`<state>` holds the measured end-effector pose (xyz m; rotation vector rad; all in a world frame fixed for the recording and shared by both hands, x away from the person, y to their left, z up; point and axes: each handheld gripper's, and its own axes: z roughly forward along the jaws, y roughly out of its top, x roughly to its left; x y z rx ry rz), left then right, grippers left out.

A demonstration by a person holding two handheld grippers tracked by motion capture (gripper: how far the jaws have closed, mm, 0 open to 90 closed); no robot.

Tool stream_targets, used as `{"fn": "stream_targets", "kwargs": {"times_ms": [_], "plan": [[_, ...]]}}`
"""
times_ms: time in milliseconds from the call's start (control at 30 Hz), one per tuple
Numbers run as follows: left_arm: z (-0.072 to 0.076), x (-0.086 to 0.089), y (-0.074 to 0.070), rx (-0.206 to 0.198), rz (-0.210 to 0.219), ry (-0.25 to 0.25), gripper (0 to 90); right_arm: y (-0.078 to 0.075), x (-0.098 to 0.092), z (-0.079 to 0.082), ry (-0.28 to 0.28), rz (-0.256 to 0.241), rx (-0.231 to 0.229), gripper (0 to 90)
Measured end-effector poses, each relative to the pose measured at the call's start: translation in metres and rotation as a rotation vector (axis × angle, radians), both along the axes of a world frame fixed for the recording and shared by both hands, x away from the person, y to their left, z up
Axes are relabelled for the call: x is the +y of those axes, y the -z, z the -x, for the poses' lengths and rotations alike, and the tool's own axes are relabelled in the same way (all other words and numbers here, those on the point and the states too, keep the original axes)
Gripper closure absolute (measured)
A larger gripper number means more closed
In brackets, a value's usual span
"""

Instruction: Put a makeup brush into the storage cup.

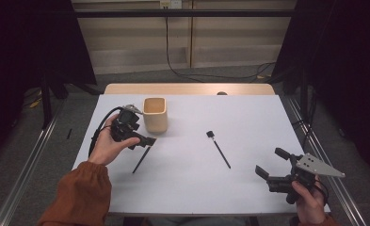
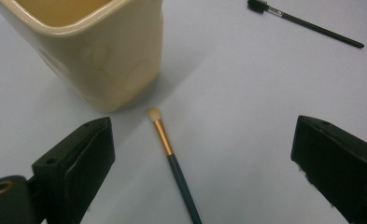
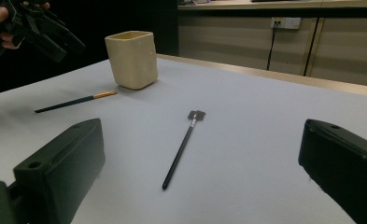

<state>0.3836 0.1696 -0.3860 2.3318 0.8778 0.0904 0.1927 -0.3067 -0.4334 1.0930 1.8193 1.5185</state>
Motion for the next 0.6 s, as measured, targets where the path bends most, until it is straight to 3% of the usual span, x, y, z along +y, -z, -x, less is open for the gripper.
{"fn": "stream_targets", "kwargs": {"times_ms": [200, 300, 367, 467, 567, 600], "plan": [[-0.005, -0.001, 0.005, 0.04, -0.04, -0.008, 9.5, 0.0, 0.001, 0.0, -0.006, 0.003, 0.002, 0.0], [-0.009, -0.001, 0.007, 0.028, -0.067, -0.015, 10.0, 0.0, 0.0, 0.0, -0.005, -0.003, -0.005, 0.0], [-0.012, 0.001, 0.009, 0.06, -0.068, -0.028, 10.0, 0.0, 0.0, 0.0, -0.005, -0.002, -0.004, 0.0], [-0.017, 0.002, 0.011, 0.084, -0.129, -0.042, 8.8, 0.0, 0.001, 0.0, -0.008, 0.0, 0.0, 0.0], [-0.018, 0.001, 0.012, 0.093, -0.151, -0.048, 6.2, 0.0, 0.001, 0.0, -0.008, 0.001, 0.0, 0.0], [-0.021, -0.003, 0.015, 0.112, -0.187, -0.04, 6.1, 0.0, 0.001, 0.0, -0.008, 0.0, 0.0, 0.0]]}}
